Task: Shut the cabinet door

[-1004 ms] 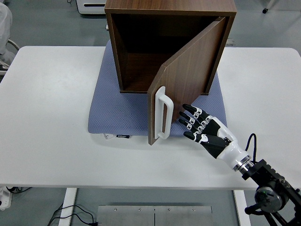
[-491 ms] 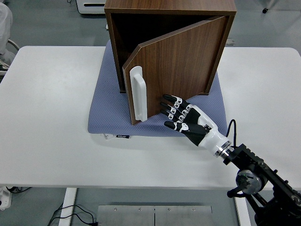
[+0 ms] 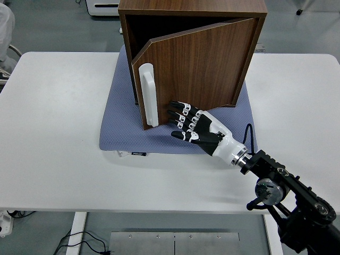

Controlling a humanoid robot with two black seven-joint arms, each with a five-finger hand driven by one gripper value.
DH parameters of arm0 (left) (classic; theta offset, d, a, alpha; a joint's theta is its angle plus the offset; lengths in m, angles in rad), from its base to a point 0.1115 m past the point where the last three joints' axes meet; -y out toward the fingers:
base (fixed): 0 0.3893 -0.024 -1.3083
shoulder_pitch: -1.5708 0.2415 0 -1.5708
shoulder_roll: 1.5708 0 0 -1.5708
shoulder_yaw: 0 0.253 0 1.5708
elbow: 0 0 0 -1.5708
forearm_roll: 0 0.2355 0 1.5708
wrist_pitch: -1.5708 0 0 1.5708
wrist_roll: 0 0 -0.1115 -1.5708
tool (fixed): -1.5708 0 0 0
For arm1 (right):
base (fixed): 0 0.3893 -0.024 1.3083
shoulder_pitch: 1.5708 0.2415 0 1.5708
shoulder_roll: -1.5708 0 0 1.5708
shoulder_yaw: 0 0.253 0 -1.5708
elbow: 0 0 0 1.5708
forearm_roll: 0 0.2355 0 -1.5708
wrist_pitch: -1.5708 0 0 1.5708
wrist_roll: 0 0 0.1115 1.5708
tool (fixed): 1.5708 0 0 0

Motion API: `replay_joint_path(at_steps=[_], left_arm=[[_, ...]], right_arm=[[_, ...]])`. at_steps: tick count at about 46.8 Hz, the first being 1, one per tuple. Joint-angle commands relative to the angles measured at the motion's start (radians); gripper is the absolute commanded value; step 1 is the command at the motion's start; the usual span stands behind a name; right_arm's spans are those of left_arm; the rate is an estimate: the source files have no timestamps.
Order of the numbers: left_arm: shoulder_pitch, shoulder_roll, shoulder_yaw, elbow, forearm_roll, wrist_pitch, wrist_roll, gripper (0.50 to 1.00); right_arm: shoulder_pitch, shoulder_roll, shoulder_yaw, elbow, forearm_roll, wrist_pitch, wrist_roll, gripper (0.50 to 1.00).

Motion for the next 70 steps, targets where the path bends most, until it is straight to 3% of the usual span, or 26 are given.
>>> replay_joint_path(at_steps=[1, 29, 38, 70], left_arm=[[0.000, 0.000, 0.000, 0.000, 0.000, 0.000, 0.000, 1.000], [0.000, 0.000, 0.000, 0.000, 0.000, 0.000, 0.000, 1.000], [0.000, 0.000, 0.000, 0.000, -0.001, 0.000, 0.000, 1.000], [0.000, 0.000, 0.000, 0.000, 0.000, 0.000, 0.000, 1.000]], right_arm=[[0.022, 0.000, 0.000, -0.019, 0.003, -0.001, 0.000, 1.000], [0.157, 0.000, 0.004, -0.158, 0.049, -0.010, 0.000, 1.000], [0.215, 0.000, 0.009, -0.172, 0.089, -0.050, 0.000, 1.000], [0.251, 0.000, 0.015, -0.192, 0.141, -0.150, 0.005, 1.000]])
